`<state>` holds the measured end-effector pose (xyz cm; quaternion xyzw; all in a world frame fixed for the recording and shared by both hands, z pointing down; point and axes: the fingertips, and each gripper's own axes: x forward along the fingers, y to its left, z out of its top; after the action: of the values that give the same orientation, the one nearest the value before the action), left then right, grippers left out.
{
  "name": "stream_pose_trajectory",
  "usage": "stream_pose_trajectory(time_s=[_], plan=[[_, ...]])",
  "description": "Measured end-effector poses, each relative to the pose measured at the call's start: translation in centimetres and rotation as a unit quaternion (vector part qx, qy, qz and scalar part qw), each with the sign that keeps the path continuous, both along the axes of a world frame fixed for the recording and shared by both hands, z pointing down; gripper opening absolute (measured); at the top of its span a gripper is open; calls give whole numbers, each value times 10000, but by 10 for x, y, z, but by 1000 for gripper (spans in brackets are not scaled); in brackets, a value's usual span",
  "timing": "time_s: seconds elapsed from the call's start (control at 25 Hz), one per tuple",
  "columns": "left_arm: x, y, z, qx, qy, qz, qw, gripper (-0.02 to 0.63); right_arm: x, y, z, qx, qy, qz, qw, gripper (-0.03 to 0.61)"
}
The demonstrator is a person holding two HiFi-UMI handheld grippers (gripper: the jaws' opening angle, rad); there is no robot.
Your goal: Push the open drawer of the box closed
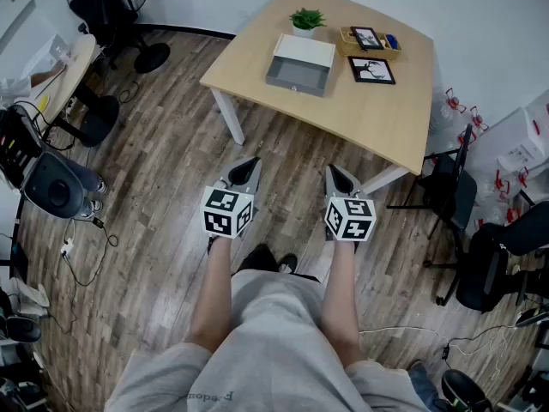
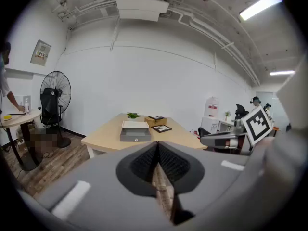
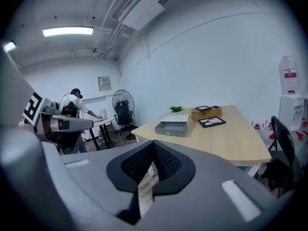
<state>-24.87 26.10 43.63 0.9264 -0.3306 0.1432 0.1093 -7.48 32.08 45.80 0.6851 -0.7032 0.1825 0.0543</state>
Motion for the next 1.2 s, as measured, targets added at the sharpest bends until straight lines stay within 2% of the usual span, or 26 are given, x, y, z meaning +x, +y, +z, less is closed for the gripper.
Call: stream_pose_trajectory(time_s=[0.48,0.64,0.8,0.96,1.2], plan=[[-4,2,-13,88,-16,-23,10000,52,3,0,-4,-26,66,25,10000,2],[-10,5,-13,195,-235,120,9995,52,10,-1,0,58,-72,212,9997,2],[-27,2,-12,107,-191,-93,9997,52,9,1,6,102,-211,225,9995,2],[-27,-4,-4,67,-276,-82,9996,52,17,-6,11,101,-270,294,9992,2],[-18,-35,-5,54,-103,-125,9999,52,27,-28,10,67,-112,273,9995,2]])
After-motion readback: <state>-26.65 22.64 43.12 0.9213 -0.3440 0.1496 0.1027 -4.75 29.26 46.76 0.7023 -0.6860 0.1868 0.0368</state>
